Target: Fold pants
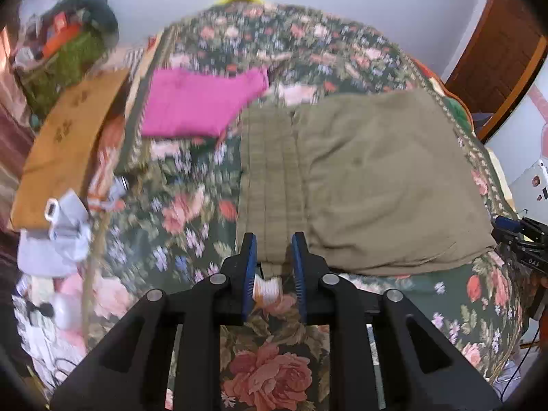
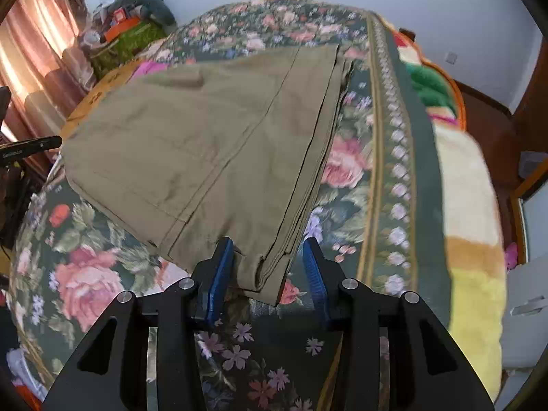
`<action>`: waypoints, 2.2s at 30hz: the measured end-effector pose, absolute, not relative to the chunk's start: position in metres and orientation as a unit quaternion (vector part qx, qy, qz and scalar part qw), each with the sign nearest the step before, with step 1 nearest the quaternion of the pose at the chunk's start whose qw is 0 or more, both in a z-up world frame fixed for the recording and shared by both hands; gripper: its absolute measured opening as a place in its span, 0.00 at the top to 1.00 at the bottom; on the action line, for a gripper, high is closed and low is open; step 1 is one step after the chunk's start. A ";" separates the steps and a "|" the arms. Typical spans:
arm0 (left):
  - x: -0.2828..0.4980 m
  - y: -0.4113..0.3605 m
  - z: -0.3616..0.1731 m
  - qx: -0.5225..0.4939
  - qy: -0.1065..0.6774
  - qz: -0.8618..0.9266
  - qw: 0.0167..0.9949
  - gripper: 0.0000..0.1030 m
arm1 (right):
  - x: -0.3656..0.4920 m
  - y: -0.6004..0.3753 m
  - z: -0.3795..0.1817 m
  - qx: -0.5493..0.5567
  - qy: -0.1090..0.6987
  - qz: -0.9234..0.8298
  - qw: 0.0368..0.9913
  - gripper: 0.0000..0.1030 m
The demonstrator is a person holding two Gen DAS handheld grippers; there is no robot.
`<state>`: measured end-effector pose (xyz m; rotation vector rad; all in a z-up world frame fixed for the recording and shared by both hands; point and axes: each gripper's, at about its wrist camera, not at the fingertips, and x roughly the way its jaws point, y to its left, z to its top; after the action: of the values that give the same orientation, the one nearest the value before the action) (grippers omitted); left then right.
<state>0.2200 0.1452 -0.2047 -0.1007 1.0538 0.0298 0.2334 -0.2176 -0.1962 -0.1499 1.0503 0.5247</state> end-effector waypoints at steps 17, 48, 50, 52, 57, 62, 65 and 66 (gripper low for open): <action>0.236 0.065 -0.235 0.034 0.506 -0.041 0.861 0.35 | 0.234 -0.138 -0.200 -0.032 0.494 0.328 0.805 0.54; 0.293 0.162 -0.182 -0.029 0.444 0.066 0.893 0.20 | 0.326 -0.203 -0.153 -0.025 0.436 0.256 0.863 0.44; 0.307 0.173 -0.191 -0.041 0.453 0.072 0.888 0.20 | 0.343 -0.205 -0.155 -0.020 0.436 0.249 0.865 0.44; 0.321 0.183 -0.204 -0.057 0.469 0.075 0.878 0.20 | 0.363 -0.205 -0.162 -0.014 0.439 0.241 0.865 0.44; 0.343 0.196 -0.232 -0.090 0.498 0.068 0.860 0.20 | 0.408 -0.202 -0.179 -0.005 0.450 0.231 0.863 0.44; 0.359 0.199 -0.253 -0.104 0.511 0.059 0.851 0.20 | 0.446 -0.193 -0.195 -0.006 0.463 0.231 0.856 0.44; 0.363 0.200 -0.256 -0.111 0.500 0.060 0.857 0.18 | 0.470 -0.185 -0.206 0.000 0.475 0.235 0.848 0.44; 0.363 0.201 -0.256 -0.112 0.498 0.061 0.858 0.17 | 0.476 -0.184 -0.210 0.006 0.481 0.238 0.844 0.44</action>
<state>0.3632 0.2012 -0.2562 -0.2359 1.0466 0.1285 0.4760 -0.1838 -0.2098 0.0119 1.0161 0.5022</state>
